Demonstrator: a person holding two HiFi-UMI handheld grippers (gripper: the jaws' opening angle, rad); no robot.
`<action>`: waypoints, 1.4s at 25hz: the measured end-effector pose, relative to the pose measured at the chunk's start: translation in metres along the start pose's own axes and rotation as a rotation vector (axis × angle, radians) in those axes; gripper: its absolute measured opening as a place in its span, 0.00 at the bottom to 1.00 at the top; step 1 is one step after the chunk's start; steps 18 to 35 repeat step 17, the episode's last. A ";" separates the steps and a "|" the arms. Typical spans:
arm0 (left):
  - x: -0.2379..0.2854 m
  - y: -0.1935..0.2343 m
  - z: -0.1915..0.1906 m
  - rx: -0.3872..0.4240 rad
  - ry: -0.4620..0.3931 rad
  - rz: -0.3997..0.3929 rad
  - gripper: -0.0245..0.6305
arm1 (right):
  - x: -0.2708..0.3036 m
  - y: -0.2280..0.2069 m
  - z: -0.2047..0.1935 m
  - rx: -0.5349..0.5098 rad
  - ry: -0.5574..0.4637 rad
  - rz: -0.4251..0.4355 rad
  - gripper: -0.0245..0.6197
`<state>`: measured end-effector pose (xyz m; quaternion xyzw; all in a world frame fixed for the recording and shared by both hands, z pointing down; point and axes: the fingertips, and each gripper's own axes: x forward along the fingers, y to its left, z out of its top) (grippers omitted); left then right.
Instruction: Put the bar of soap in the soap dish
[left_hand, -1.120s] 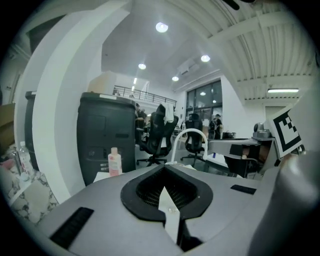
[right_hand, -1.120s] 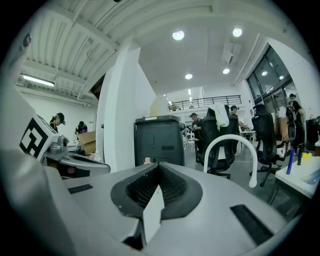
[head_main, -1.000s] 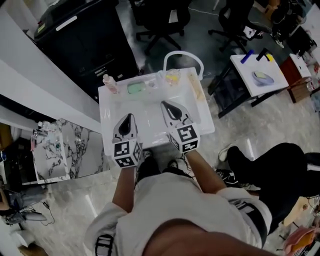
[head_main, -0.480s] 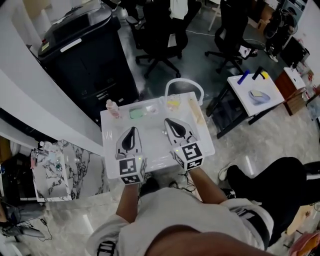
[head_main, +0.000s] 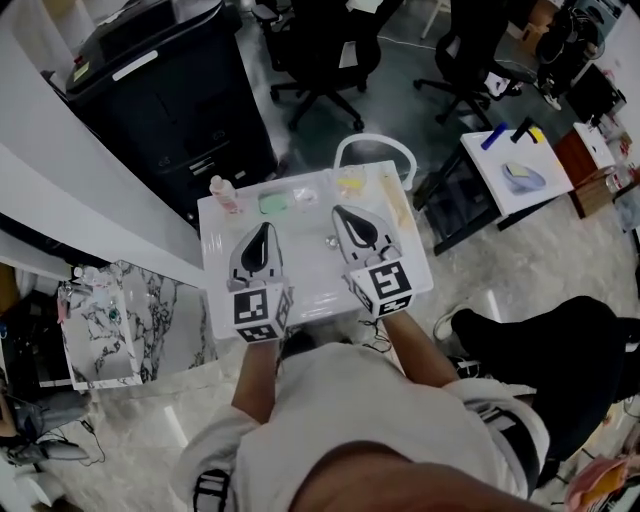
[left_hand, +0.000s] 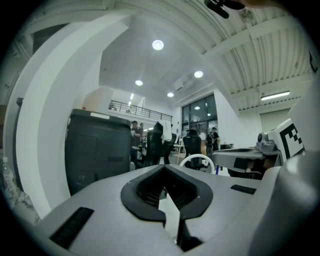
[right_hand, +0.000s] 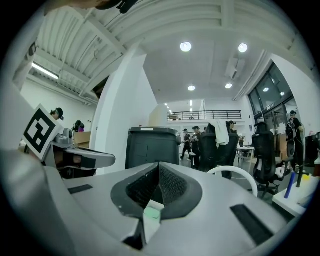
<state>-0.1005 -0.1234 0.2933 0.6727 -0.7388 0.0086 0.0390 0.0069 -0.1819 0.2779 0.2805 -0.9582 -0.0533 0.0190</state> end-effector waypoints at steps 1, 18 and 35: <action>0.000 0.002 0.001 0.001 -0.002 0.003 0.06 | 0.001 -0.001 0.001 0.000 -0.003 0.001 0.04; 0.000 0.022 -0.006 0.008 0.008 0.066 0.06 | 0.015 -0.003 -0.009 0.002 0.003 0.034 0.04; 0.000 0.022 -0.006 0.008 0.008 0.066 0.06 | 0.015 -0.003 -0.009 0.002 0.003 0.034 0.04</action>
